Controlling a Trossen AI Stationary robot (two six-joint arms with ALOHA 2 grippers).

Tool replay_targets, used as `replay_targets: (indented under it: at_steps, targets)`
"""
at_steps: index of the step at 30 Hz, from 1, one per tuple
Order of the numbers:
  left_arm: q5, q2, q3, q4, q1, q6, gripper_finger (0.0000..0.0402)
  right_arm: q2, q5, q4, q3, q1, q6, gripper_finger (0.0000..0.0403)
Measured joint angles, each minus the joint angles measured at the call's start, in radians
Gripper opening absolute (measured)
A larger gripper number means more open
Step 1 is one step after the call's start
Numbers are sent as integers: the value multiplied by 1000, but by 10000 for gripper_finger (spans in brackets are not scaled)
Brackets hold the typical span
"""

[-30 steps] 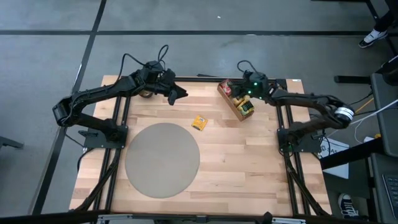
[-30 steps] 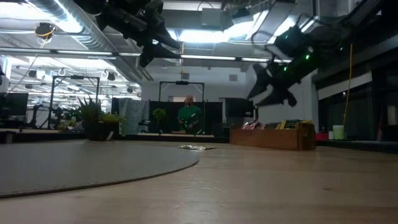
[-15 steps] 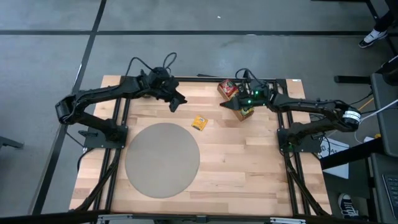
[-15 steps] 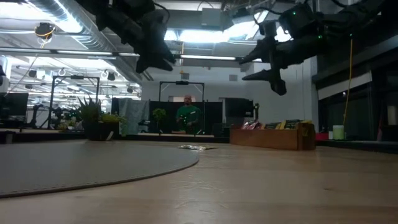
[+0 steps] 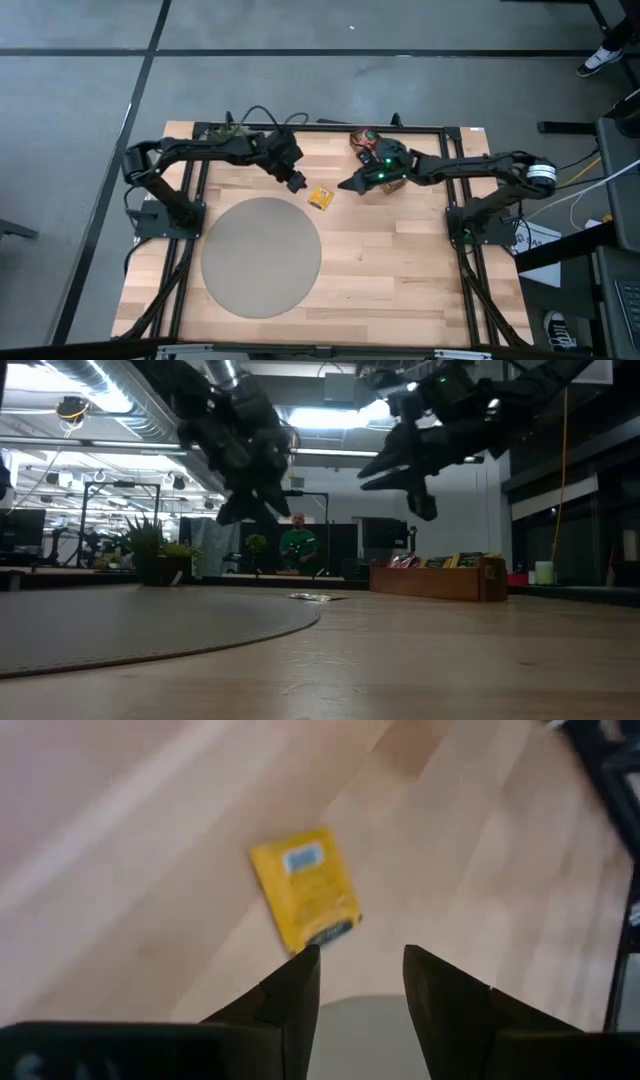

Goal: Pick & Place Tea
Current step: Put the orange tea bag into the middle section of the wooden organizer

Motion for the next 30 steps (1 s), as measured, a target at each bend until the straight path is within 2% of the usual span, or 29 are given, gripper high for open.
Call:
replay_targets:
  at_steps: [3,5,12,20,30]
  targets:
    - [7,55,0,-4,-1,-32,141,65,-5,0,41,7,-32,28]
    - [6,88,0,-8,0,-46,141,98,-7,-5,61,7,-54,8]
    - [22,175,0,-3,0,-98,141,205,58,-180,148,7,-107,5]
    - [44,222,0,9,-12,-127,141,350,61,-201,201,7,-113,3]
    - [-90,233,0,82,-16,-119,141,557,79,-237,320,6,-161,2]
